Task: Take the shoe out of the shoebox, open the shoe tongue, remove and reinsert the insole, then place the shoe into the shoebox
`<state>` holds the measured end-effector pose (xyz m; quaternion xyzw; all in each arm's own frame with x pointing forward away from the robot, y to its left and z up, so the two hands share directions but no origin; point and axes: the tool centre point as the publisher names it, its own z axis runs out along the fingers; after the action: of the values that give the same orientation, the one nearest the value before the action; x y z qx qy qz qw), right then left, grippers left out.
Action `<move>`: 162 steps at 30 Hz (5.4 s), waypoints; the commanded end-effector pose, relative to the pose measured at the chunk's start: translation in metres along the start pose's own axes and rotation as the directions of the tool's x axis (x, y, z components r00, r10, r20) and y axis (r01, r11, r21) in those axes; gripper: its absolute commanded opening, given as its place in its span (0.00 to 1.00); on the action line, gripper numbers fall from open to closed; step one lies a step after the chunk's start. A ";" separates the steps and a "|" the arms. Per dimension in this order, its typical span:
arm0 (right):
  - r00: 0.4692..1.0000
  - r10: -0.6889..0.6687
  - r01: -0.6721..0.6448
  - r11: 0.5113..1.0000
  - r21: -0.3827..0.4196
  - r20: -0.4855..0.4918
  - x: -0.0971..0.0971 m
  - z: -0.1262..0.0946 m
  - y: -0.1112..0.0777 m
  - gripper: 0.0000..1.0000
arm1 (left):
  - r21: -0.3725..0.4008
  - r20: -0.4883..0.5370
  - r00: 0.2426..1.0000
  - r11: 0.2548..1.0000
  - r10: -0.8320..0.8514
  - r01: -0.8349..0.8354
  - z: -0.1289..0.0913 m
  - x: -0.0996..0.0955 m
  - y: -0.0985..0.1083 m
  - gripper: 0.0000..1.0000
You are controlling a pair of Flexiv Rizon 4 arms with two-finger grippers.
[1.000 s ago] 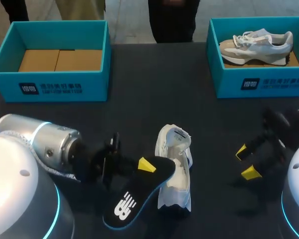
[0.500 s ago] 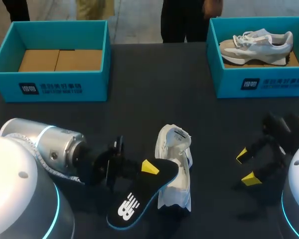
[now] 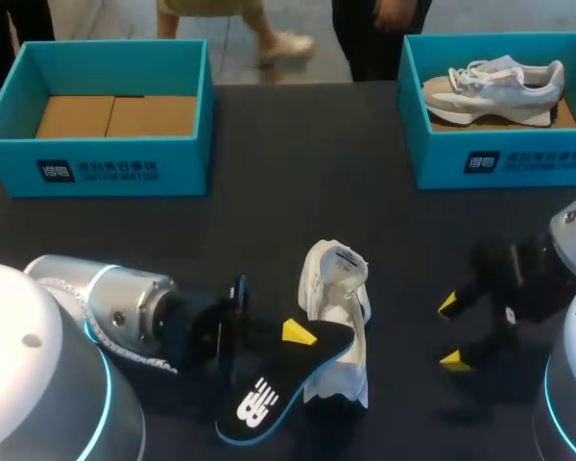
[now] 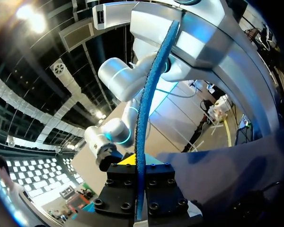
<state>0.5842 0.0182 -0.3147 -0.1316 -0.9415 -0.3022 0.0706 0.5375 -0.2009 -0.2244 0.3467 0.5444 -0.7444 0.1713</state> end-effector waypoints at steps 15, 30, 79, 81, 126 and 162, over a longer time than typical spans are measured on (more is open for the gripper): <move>0.995 -0.025 0.022 0.999 0.031 0.095 0.001 0.039 -0.001 1.00 | 0.027 0.073 0.991 0.993 -0.114 0.112 0.009 0.001 0.023 0.00; 0.995 -0.020 0.016 0.999 0.044 0.099 0.003 0.048 0.003 1.00 | 0.033 0.071 0.990 0.992 -0.122 0.120 0.008 0.003 0.024 0.00; 0.991 -0.045 0.040 0.998 0.042 0.127 -0.002 0.068 0.013 1.00 | 0.051 0.029 0.980 0.979 -0.197 0.195 0.003 0.018 0.060 0.00; 0.991 -0.045 0.040 0.998 0.042 0.127 -0.002 0.068 0.013 1.00 | 0.044 0.029 0.979 0.979 -0.200 0.199 0.002 0.019 0.061 0.00; 0.991 -0.045 0.040 0.998 0.042 0.127 -0.002 0.068 0.013 1.00 | -0.080 0.020 0.985 0.982 -0.171 0.172 -0.007 0.028 0.091 0.00; 0.991 -0.045 0.040 0.998 0.042 0.127 -0.002 0.068 0.013 1.00 | -0.204 0.045 0.994 0.973 -0.100 0.107 -0.011 0.029 0.123 0.00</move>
<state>0.5878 0.0685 -0.3641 -0.1290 -0.9525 -0.2759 0.0075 0.6001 -0.2273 -0.3334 0.2869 0.6288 -0.7010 0.1757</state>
